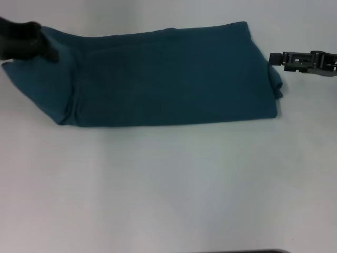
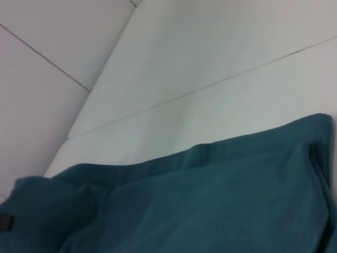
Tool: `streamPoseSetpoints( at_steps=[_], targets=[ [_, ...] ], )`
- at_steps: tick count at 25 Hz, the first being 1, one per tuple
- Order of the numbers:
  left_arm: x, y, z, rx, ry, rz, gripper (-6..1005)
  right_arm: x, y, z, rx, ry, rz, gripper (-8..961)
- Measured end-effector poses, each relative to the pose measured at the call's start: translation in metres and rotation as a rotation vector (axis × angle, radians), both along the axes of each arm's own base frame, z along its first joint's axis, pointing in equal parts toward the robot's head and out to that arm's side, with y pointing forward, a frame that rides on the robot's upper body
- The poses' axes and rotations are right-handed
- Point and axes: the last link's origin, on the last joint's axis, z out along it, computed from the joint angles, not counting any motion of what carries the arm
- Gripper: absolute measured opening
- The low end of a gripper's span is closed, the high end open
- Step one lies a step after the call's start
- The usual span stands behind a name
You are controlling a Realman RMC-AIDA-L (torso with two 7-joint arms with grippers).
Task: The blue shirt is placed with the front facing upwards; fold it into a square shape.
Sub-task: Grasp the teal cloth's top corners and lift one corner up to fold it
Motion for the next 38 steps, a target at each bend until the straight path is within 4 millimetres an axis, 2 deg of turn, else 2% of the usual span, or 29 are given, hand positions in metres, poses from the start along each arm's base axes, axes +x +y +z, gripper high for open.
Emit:
streamPoseSetpoints(
  at_steps=[12, 17, 21, 31, 38],
  targets=[
    [0.062, 0.016, -0.026, -0.034, -0.116, -0.102, 50, 0.003, 0.001, -0.005, 0.009, -0.024, 0.004, 813],
    [0.09, 0.016, -0.042, -0.056, -0.206, -0.159, 49, 0.005, 0.002, -0.01, 0.019, -0.036, -0.002, 812],
    [0.097, 0.016, -0.052, -0.047, -0.244, -0.167, 49, 0.004, 0.003, -0.016, 0.031, -0.047, 0.005, 811],
    [0.096, 0.022, -0.063, -0.008, -0.324, -0.146, 50, -0.008, 0.008, -0.029, 0.078, -0.054, 0.103, 808],
    [0.121, 0.02, -0.068, -0.014, -0.374, -0.221, 49, -0.011, 0.01, -0.031, 0.087, -0.067, 0.13, 807]
  ],
)
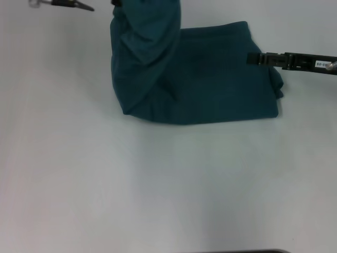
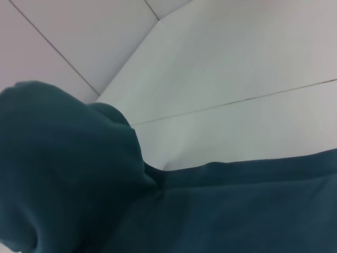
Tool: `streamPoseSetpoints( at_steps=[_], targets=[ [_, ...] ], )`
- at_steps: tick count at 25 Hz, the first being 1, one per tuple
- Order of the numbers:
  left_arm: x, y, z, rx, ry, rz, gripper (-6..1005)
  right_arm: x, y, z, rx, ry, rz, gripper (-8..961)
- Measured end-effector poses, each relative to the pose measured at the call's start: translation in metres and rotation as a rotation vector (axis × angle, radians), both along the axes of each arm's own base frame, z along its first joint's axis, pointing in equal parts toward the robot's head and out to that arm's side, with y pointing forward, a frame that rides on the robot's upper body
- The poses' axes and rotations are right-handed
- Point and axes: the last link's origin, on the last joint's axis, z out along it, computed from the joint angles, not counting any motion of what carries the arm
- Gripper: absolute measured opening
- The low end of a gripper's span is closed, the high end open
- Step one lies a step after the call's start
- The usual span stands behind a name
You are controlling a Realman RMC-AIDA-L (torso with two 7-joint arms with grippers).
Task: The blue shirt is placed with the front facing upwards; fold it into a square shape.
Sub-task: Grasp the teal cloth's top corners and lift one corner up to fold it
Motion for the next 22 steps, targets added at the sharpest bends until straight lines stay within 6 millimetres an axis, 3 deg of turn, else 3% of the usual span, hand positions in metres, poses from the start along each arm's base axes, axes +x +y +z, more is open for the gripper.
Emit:
streamPoseSetpoints(
  at_steps=[11, 18, 22],
  targets=[
    [0.002, 0.01, -0.036, 0.033, 0.131, -0.008, 49, 0.01, -0.003, 0.008, 0.016, -0.011, -0.028, 804],
    [0.035, 0.007, -0.054, -0.004, 0.2, -0.116, 49, 0.013, -0.002, 0.012, 0.025, -0.022, -0.037, 802],
    [0.04, 0.004, -0.057, -0.015, 0.187, -0.141, 49, 0.014, -0.003, 0.012, 0.025, -0.023, -0.039, 801]
  ],
)
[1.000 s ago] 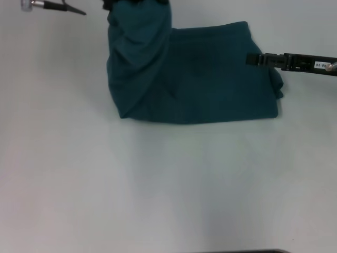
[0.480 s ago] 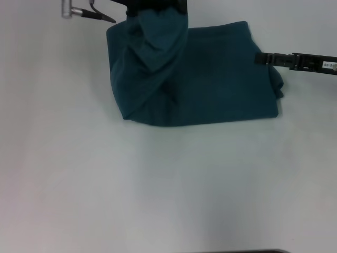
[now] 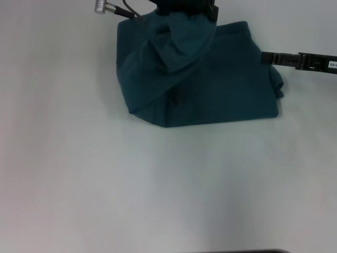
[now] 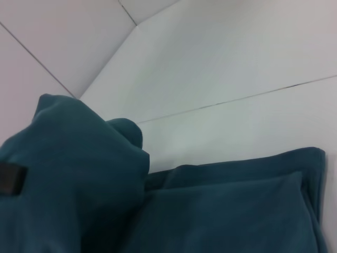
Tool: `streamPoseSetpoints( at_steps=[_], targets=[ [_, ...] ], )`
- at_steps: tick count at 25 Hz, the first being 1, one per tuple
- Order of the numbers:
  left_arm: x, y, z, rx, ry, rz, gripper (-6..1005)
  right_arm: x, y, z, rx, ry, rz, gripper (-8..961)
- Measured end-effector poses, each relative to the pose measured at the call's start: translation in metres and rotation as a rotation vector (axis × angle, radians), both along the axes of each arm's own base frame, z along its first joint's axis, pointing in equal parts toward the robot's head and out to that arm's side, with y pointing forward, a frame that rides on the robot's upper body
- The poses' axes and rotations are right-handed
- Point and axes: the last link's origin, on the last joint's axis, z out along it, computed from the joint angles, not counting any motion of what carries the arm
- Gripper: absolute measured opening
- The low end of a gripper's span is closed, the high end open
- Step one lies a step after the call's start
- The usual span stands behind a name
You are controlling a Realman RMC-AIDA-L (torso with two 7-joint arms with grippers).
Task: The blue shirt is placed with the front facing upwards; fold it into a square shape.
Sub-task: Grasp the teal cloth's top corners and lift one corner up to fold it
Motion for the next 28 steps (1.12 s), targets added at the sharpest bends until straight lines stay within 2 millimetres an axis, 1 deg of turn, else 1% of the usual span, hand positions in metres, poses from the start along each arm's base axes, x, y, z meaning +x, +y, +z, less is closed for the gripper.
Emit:
streamPoseSetpoints(
  at_steps=[4, 9, 12, 15, 18, 21, 24, 26, 28],
  targets=[
    [-0.015, 0.003, 0.007, 0.02, 0.01, 0.047, 49, 0.003, -0.002, 0.0, 0.0, -0.001, -0.009, 800],
    [-0.048, 0.01, 0.032, 0.069, 0.04, 0.124, 49, 0.004, -0.004, -0.001, -0.006, 0.001, -0.018, 799],
    [-0.058, 0.01, 0.047, 0.096, 0.016, 0.148, 49, 0.001, -0.006, -0.007, -0.009, 0.007, 0.0, 798],
    [-0.056, 0.008, 0.053, 0.101, 0.003, 0.137, 49, -0.011, -0.009, -0.025, -0.026, 0.005, 0.088, 797],
    [-0.051, 0.006, 0.056, 0.1, 0.001, 0.121, 49, -0.022, -0.01, -0.038, -0.02, 0.016, 0.153, 797],
    [-0.049, 0.005, 0.057, 0.098, -0.004, 0.118, 49, -0.026, -0.01, -0.038, 0.01, 0.047, 0.191, 796],
    [-0.046, 0.005, 0.058, 0.095, -0.014, 0.112, 50, -0.026, -0.011, -0.04, 0.031, 0.037, 0.229, 795],
    [-0.041, 0.004, 0.059, 0.091, -0.033, 0.1, 50, -0.026, -0.011, -0.046, 0.053, 0.02, 0.256, 795],
    [-0.034, 0.003, 0.062, 0.086, -0.059, 0.083, 50, -0.027, -0.008, -0.058, 0.081, -0.005, 0.276, 794]
  ],
)
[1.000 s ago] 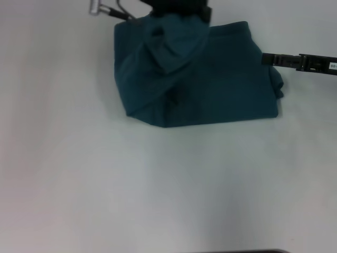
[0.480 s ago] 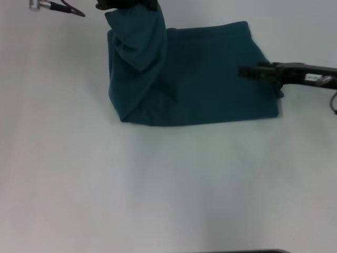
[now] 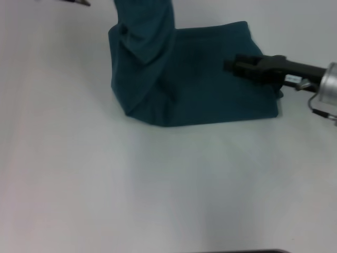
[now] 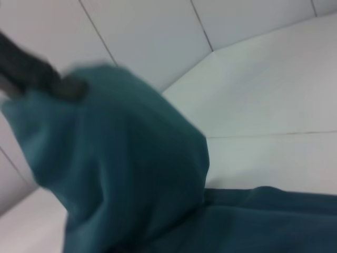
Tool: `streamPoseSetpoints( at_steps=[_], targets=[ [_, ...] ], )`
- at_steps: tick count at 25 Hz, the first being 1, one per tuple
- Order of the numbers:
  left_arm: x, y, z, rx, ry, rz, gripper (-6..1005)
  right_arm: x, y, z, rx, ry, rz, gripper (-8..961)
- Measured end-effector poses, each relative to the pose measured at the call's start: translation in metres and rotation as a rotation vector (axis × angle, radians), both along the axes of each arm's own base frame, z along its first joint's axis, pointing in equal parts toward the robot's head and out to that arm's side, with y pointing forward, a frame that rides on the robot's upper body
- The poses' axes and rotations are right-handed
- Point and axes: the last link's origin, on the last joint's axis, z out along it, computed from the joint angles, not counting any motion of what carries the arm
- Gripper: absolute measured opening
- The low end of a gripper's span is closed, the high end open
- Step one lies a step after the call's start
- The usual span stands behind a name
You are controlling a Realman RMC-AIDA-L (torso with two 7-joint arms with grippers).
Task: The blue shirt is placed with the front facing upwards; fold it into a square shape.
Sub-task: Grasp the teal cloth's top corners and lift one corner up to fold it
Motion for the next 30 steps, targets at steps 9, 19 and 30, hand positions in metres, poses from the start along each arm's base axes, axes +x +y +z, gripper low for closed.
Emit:
streamPoseSetpoints(
  at_steps=[9, 19, 30],
  targets=[
    [0.026, -0.008, 0.019, -0.013, -0.094, -0.08, 50, -0.042, 0.017, -0.064, 0.069, -0.123, 0.211, 318],
    [0.032, -0.008, 0.029, 0.0, -0.13, -0.101, 50, -0.064, 0.028, -0.098, 0.057, -0.267, 0.25, 15],
    [0.022, -0.003, 0.032, 0.022, -0.138, -0.071, 50, -0.087, 0.011, -0.112, 0.018, -0.16, 0.31, 2]
  ],
)
